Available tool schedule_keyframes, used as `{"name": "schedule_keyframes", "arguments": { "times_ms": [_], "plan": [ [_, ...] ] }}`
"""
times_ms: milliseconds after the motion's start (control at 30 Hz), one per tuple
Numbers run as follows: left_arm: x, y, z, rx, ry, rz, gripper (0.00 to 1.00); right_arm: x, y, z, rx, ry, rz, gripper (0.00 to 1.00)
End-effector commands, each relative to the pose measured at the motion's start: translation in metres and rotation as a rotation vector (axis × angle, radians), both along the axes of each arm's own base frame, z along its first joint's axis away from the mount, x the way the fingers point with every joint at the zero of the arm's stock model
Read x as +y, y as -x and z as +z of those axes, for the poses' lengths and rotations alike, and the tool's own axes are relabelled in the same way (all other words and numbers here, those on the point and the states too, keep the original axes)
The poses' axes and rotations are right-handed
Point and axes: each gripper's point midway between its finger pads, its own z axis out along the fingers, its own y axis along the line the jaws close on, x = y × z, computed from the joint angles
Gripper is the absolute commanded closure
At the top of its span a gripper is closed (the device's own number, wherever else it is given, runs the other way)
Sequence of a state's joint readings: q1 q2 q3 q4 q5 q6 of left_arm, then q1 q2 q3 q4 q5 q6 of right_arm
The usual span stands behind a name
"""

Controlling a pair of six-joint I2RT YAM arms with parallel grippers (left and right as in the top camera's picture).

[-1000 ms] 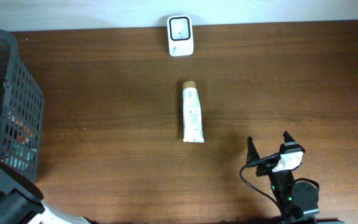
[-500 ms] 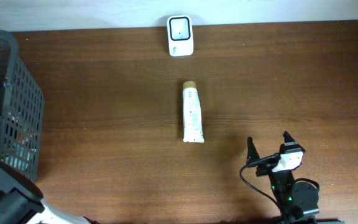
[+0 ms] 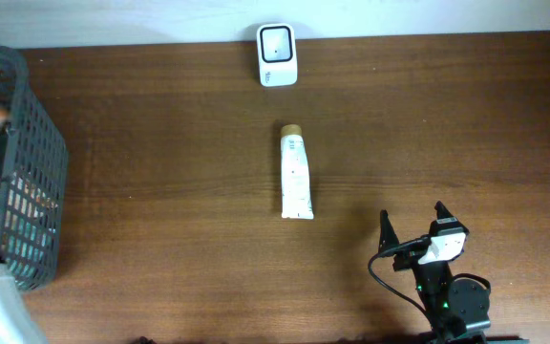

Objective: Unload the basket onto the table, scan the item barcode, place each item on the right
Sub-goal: 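Place orange box with left gripper beside the tube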

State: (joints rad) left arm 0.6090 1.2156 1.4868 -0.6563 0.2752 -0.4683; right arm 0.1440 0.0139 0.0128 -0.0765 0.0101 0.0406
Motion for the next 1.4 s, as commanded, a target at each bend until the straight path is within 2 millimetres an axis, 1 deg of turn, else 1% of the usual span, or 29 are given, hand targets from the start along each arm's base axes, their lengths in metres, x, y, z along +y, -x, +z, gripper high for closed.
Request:
{"name": "schedule_keyframes", "arguments": {
  "times_ms": [0,33,67,133,200,267,300,333,367,467,533,600,667,700,767,833,900,933,967,1000,1033,1100,1133,1200,1233,1267,1300,1333,1367],
  "plan": [
    [-0.08,-0.029,-0.016,0.063,-0.035,-0.296,1.0,0.0,0.0,-0.004,0.006,0.008,-0.002,0.01],
    [-0.1,-0.037,-0.023,0.089,-0.05,-0.367,1.0,0.0,0.0,-0.004,0.006,0.008,-0.002,0.02],
    [-0.128,-0.045,-0.035,0.126,-0.076,-0.464,1.0,0.0,0.0,-0.004,0.006,0.008,-0.002,0.02],
    [-0.186,-0.057,-0.066,0.217,-0.13,-0.668,1.0,0.0,0.0,-0.004,0.006,0.008,-0.002,0.02],
    [-0.227,-0.064,-0.093,0.288,-0.145,-0.801,1.0,0.0,0.0,-0.004,0.006,0.008,-0.002,0.02],
    [-0.268,-0.068,-0.127,0.377,-0.126,-0.909,1.0,0.0,0.0,-0.004,0.006,0.008,-0.002,0.02],
    [-0.287,-0.068,-0.145,0.425,-0.118,-0.958,1.0,0.0,0.0,-0.004,0.006,0.008,-0.002,0.02],
    [-0.299,-0.067,-0.158,0.463,-0.112,-0.989,1.0,0.0,0.0,-0.004,0.006,0.008,-0.002,0.02],
    [-0.317,-0.066,-0.179,0.52,-0.104,-1.034,1.0,0.0,0.0,-0.004,0.006,0.008,-0.002,0.02],
    [-0.355,-0.06,-0.232,0.654,-0.087,-1.122,1.0,0.0,0.0,-0.004,0.006,0.008,-0.001,0.02],
    [-0.375,-0.053,-0.264,0.738,-0.086,-1.167,1.0,0.0,0.0,-0.004,0.006,0.008,-0.002,0.02],
    [-0.386,-0.049,-0.291,0.803,-0.083,-1.182,1.0,0.0,0.0,-0.004,0.006,0.008,-0.002,0.02],
    [-0.384,-0.049,-0.317,0.888,-0.062,-1.088,1.0,0.0,0.0,-0.004,0.006,0.008,-0.002,0.02],
    [-0.378,-0.051,-0.33,0.932,-0.037,-1.01,1.0,0.0,0.0,-0.004,0.006,0.008,-0.001,0.02],
    [-0.37,-0.056,-0.346,0.971,-0.01,-0.898,1.0,0.0,0.0,-0.004,0.006,0.008,-0.002,0.02],
    [-0.373,-0.06,-0.356,0.971,-0.005,-0.895,1.0,0.0,0.0,-0.004,0.006,0.008,-0.002,0.02],
    [-0.373,-0.059,-0.361,0.981,-0.005,-0.894,1.0,0.0,0.0,-0.004,0.006,0.008,-0.002,0.02],
    [-0.374,-0.059,-0.362,0.982,-0.005,-0.895,0.67,0.0,0.0,-0.004,0.006,0.008,-0.001,0.02],
    [-0.374,-0.059,-0.362,0.982,-0.003,-0.897,0.48,0.0,0.0,-0.004,0.006,0.008,-0.002,0.02],
    [-0.375,-0.06,-0.362,0.978,0.002,-0.901,0.26,0.0,0.0,-0.004,0.006,0.008,-0.002,0.02],
    [-0.377,-0.061,-0.361,0.97,0.009,-0.91,0.19,0.0,0.0,-0.004,0.006,0.008,-0.002,0.02],
    [-0.378,-0.067,-0.354,0.95,0.013,-0.909,0.18,0.0,0.0,-0.004,0.006,0.008,-0.002,0.02],
    [-0.377,-0.072,-0.344,0.93,0.013,-0.906,0.18,0.0,0.0,-0.004,0.006,0.008,-0.002,0.02],
    [-0.373,-0.087,-0.312,0.856,-0.014,-0.922,0.2,0.0,0.0,-0.004,0.006,0.008,-0.002,0.02],
    [-0.369,-0.094,-0.293,0.814,-0.03,-0.924,0.22,0.0,0.0,-0.004,0.006,0.008,-0.002,0.02],
    [-0.359,-0.104,-0.26,0.752,-0.062,-0.913,0.22,0.0,0.0,-0.004,0.006,0.008,-0.002,0.02],
    [-0.348,-0.108,-0.238,0.716,-0.088,-0.892,0.23,0.0,0.0,-0.004,0.006,0.008,-0.001,0.02],
    [-0.333,-0.11,-0.214,0.686,-0.107,-0.847,0.22,0.0,0.0,-0.004,0.006,0.008,-0.002,0.01],
    [-0.306,-0.109,-0.179,0.645,-0.128,-0.775,0.22,0.0,0.0,-0.004,0.006,0.008,-0.002,0.02]
  ]
}}
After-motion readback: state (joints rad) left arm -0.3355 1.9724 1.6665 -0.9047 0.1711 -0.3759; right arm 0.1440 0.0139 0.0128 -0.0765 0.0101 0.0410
